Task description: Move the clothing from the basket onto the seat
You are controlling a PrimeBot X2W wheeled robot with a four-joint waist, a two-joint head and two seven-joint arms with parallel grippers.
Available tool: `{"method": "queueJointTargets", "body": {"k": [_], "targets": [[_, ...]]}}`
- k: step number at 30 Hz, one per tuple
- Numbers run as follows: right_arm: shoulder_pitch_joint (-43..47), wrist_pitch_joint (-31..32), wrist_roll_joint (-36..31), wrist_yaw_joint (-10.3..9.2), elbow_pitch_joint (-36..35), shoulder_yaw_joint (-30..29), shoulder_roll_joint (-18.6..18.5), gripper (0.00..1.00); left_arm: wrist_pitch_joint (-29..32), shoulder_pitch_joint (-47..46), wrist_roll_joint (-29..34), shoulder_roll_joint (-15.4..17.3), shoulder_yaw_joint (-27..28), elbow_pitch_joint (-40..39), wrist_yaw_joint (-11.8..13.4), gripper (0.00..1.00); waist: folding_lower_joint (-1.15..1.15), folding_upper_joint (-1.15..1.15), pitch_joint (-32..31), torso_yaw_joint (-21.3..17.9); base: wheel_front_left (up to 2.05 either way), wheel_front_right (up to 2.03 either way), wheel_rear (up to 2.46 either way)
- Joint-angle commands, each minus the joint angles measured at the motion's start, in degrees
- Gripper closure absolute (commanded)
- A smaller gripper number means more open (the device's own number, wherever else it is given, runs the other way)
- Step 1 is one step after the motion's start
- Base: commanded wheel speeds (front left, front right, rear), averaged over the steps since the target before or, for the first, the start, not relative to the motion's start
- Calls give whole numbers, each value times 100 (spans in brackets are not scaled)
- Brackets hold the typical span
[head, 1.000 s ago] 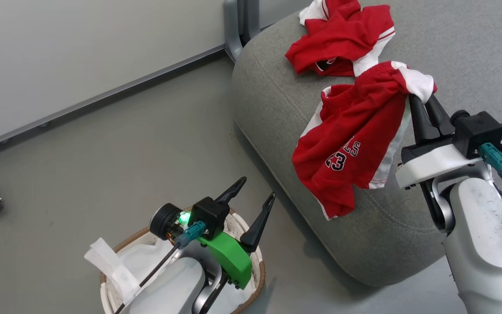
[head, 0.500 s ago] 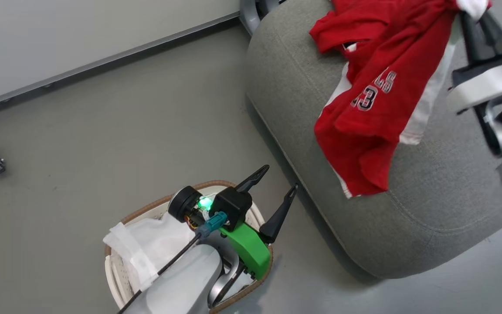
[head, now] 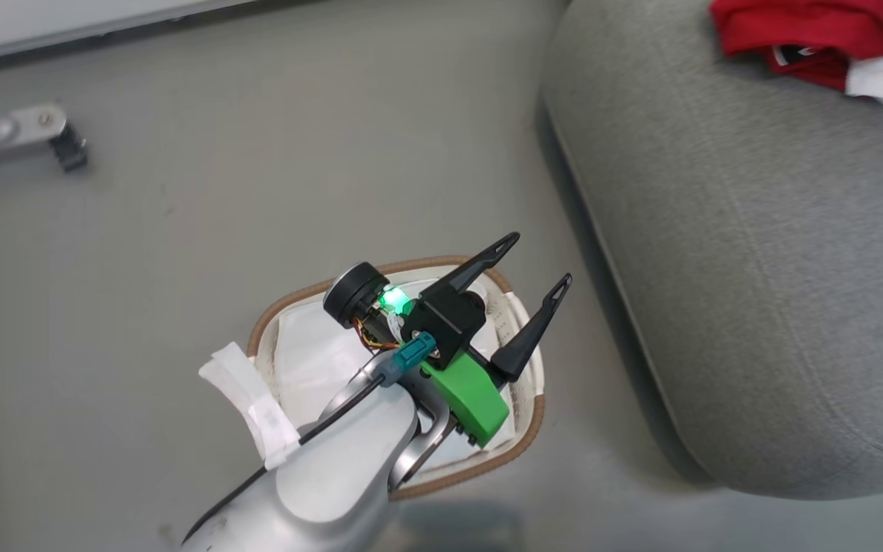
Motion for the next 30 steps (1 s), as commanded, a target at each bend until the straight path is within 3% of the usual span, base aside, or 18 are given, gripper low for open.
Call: {"method": "queueJointTargets", "body": {"k": [1,5,9,17,18,19,21,30], "targets": [[-98,-12,-68,-8,170,-66,32,100,0,-158,87,-11,13,-25,-5,0,0,0,706,675,0,0,0],[-264,-158,-339,-8,729,-400,128,100,0,-315,139,-21,-3,-56,14,0,0,0,1066,935,0,0,0],[-316,-346,-618,-8,1210,-691,455,100,-1,-407,166,32,29,-52,47,0,0,0,1351,1041,0,0,0],[-24,-537,-966,-9,1929,-971,1041,100,-1,-516,210,93,70,27,78,0,0,0,1594,924,0,0,0],[15,-548,-988,-9,1974,-1006,1076,93,0,-516,204,87,65,39,73,0,0,0,1588,902,0,0,0],[71,-556,-1009,-8,2005,-1036,1135,72,-1,-517,202,87,61,52,68,0,0,0,1568,868,0,0,0],[154,-564,-1040,-8,1987,-1061,1226,0,-1,-519,202,91,53,81,59,0,0,0,1520,806,0,0,0],[751,-567,-911,-8,1201,-757,1598,0,-1,-369,113,156,173,138,125,0,0,0,1166,512,0,0,0]]}}
